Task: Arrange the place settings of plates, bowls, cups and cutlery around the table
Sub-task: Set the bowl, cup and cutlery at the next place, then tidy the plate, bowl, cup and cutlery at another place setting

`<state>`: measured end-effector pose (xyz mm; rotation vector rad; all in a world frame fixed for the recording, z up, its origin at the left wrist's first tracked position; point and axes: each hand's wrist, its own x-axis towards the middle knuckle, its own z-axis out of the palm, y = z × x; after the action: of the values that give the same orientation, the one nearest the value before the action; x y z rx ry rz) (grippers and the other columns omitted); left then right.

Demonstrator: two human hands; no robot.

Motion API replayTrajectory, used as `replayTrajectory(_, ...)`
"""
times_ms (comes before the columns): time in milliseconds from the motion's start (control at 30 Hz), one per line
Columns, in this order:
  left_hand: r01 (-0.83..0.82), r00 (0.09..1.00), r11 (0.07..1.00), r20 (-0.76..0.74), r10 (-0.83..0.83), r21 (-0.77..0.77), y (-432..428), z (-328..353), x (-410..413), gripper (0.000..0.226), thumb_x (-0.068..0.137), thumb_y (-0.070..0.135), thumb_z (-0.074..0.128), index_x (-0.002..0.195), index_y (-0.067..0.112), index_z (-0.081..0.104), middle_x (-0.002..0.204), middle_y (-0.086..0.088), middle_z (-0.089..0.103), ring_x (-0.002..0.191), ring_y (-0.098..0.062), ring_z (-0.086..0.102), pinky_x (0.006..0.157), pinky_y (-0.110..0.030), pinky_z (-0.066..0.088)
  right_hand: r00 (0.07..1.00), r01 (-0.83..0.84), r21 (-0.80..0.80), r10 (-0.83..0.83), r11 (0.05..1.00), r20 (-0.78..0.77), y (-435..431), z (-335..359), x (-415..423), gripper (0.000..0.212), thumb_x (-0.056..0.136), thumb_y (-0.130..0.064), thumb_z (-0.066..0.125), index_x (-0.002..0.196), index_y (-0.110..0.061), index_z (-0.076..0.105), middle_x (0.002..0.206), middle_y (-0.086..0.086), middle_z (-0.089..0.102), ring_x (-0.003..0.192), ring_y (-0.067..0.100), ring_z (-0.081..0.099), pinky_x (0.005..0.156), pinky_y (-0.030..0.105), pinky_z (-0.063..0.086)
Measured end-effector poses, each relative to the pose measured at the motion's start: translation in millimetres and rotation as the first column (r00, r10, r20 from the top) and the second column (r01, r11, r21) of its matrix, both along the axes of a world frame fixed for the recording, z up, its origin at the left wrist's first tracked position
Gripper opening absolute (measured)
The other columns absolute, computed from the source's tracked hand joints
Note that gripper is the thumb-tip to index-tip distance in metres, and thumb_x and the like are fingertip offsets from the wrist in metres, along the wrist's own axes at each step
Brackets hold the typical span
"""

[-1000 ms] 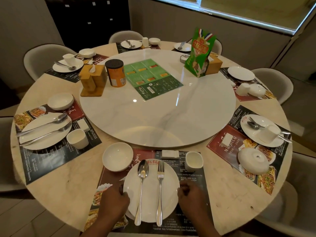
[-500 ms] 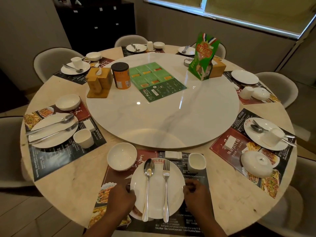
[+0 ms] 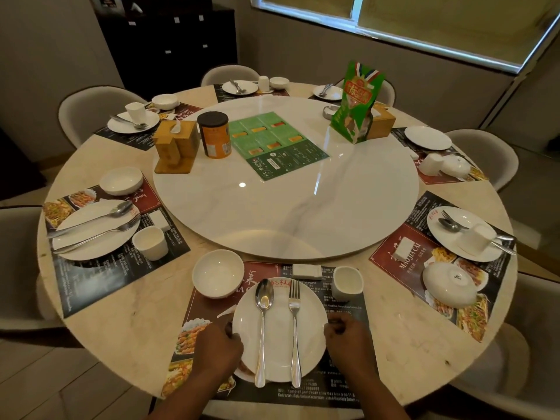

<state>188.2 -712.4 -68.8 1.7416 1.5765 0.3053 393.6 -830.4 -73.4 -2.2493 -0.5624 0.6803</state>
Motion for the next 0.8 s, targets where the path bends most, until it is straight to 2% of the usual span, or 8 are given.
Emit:
replayTrajectory(167,-0.037,0.999,0.999,-0.039,0.037,-0.005,1,-4,0,0.020,0.090,0.015,0.062,0.107,0.016,0.072,0.094,-0.003,0.073,0.083,-0.018,0.066,0.079,-0.032,0.056,1.000,-0.013,-0.020,0.014,1.000,0.012,0,3,-2,0.020,0.091,-0.016,0.062,0.111,-0.020,0.067,0.091,-0.008,0.063,0.084,0.010,0.058,0.069,0.023,0.047)
replayTrajectory(300,-0.070,0.996,0.997,-0.057,0.069,-0.020,1,-3,2,0.017,0.093,0.016,0.060,0.105,0.012,0.070,0.092,-0.006,0.070,0.075,-0.015,0.056,0.069,-0.025,0.046,1.000,0.001,-0.041,0.000,0.999,0.008,0,5,-2,0.021,0.090,-0.021,0.063,0.111,-0.022,0.065,0.096,-0.004,0.067,0.088,0.016,0.064,0.080,0.036,0.056)
replayTrajectory(400,-0.075,0.997,0.996,-0.035,0.073,-0.043,-3,4,2,0.011,0.093,0.017,0.060,0.095,0.009,0.068,0.078,-0.002,0.060,0.070,-0.014,0.053,0.063,-0.025,0.040,1.000,-0.015,-0.035,0.015,0.999,0.000,-6,10,-6,0.020,0.088,-0.022,0.063,0.108,-0.027,0.062,0.095,-0.006,0.066,0.087,0.016,0.064,0.078,0.032,0.054)
replayTrajectory(500,-0.057,0.997,0.997,0.043,0.059,-0.042,-11,12,-7,0.013,0.089,0.012,0.061,0.077,0.015,0.059,0.076,-0.001,0.059,0.069,-0.014,0.055,0.061,-0.027,0.040,1.000,-0.030,-0.051,0.030,0.998,0.005,-25,19,-12,0.014,0.088,-0.022,0.063,0.098,-0.032,0.059,0.090,-0.010,0.062,0.084,0.011,0.060,0.064,0.020,0.044)
replayTrajectory(567,0.000,0.996,1.000,0.084,0.000,-0.009,-18,16,-16,0.009,0.081,0.008,0.068,0.084,0.016,0.064,0.086,-0.003,0.064,0.080,-0.019,0.060,0.068,-0.029,0.046,0.999,-0.034,-0.101,0.034,0.994,-0.007,-43,23,-16,0.015,0.087,-0.024,0.064,0.100,-0.030,0.061,0.090,-0.009,0.061,0.083,0.010,0.059,0.061,0.017,0.040)
replayTrajectory(633,0.063,0.992,0.998,0.107,-0.066,0.031,-25,23,-19,0.034,0.076,0.008,0.073,0.108,0.015,0.064,0.102,-0.004,0.065,0.092,-0.023,0.062,0.075,-0.033,0.051,0.997,-0.061,-0.142,0.055,0.988,-0.048,-66,28,-20,0.016,0.086,-0.027,0.065,0.102,-0.029,0.064,0.092,-0.008,0.065,0.085,0.010,0.061,0.068,0.019,0.046)
replayTrajectory(700,0.079,0.983,0.995,0.160,-0.088,0.059,-39,34,-12,0.048,0.081,0.007,0.068,0.125,0.021,0.057,0.111,-0.004,0.062,0.089,-0.021,0.061,0.076,-0.041,0.056,0.994,-0.083,-0.155,0.071,0.984,-0.082,-92,34,-22,0.015,0.085,-0.027,0.066,0.100,-0.027,0.067,0.092,-0.007,0.068,0.087,0.010,0.064,0.077,0.023,0.051)
replayTrajectory(800,0.212,0.960,0.974,0.169,-0.223,0.078,-67,48,5,0.044,0.084,0.011,0.065,0.125,0.023,0.058,0.112,-0.003,0.064,0.077,-0.009,0.059,0.072,-0.039,0.057,0.993,-0.071,-0.128,0.058,0.989,-0.104,-129,49,-21,0.012,0.087,-0.025,0.067,0.098,-0.021,0.067,0.086,-0.005,0.068,0.082,0.009,0.064,0.072,0.020,0.050)
